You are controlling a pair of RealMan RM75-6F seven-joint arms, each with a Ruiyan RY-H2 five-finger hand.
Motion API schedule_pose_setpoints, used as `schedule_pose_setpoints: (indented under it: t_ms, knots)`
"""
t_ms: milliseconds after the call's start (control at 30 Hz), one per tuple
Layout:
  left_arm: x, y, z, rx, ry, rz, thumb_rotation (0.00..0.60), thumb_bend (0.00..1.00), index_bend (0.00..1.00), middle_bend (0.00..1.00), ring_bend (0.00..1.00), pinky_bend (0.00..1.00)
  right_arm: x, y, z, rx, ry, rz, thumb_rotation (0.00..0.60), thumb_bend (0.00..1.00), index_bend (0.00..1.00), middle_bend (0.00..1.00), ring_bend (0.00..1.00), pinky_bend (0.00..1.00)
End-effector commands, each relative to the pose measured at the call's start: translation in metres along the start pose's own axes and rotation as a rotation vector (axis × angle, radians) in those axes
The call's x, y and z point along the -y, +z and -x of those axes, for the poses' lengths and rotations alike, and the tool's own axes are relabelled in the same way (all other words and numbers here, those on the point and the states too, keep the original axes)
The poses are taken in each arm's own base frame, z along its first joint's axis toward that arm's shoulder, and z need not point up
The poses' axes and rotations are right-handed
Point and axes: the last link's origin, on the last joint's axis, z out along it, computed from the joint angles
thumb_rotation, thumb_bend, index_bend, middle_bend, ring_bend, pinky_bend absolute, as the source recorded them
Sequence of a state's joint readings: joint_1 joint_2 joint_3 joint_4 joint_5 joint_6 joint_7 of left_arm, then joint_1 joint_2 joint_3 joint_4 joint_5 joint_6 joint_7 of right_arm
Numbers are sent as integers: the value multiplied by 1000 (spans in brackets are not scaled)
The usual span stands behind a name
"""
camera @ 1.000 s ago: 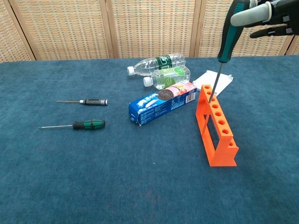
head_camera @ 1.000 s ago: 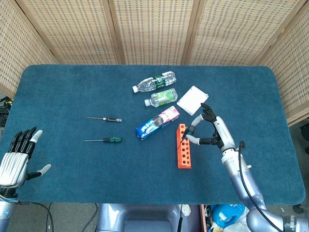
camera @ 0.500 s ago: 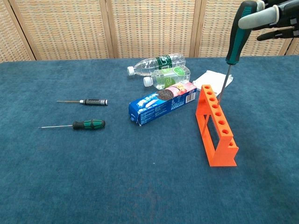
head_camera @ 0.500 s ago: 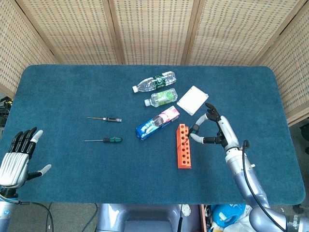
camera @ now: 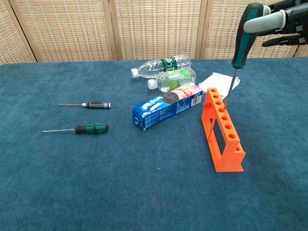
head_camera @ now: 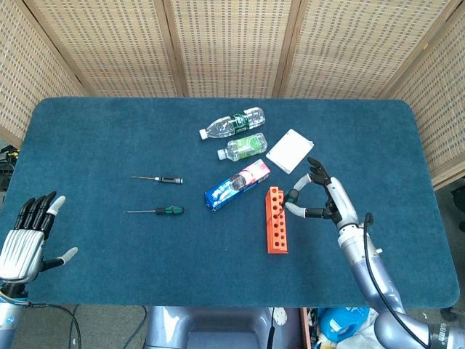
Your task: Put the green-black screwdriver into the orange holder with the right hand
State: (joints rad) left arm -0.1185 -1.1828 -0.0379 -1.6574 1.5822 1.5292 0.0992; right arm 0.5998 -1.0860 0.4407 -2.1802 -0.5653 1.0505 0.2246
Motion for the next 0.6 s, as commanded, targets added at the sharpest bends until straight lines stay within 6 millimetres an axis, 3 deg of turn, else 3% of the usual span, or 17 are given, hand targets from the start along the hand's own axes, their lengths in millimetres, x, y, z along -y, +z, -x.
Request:
schedule_pose_setpoints:
  t_ms: [33,600]
  knots:
    - [0,0,0,-1,0,-1,600,0,0,0,0,0,1,0,1,0,2,-5,600,198,667,0,0,0]
    - [1,0,-1,-3,-3,-2,600,0,0,0,0,0,11,-4,4,0,-6,-28,600,198,667,0,0,0]
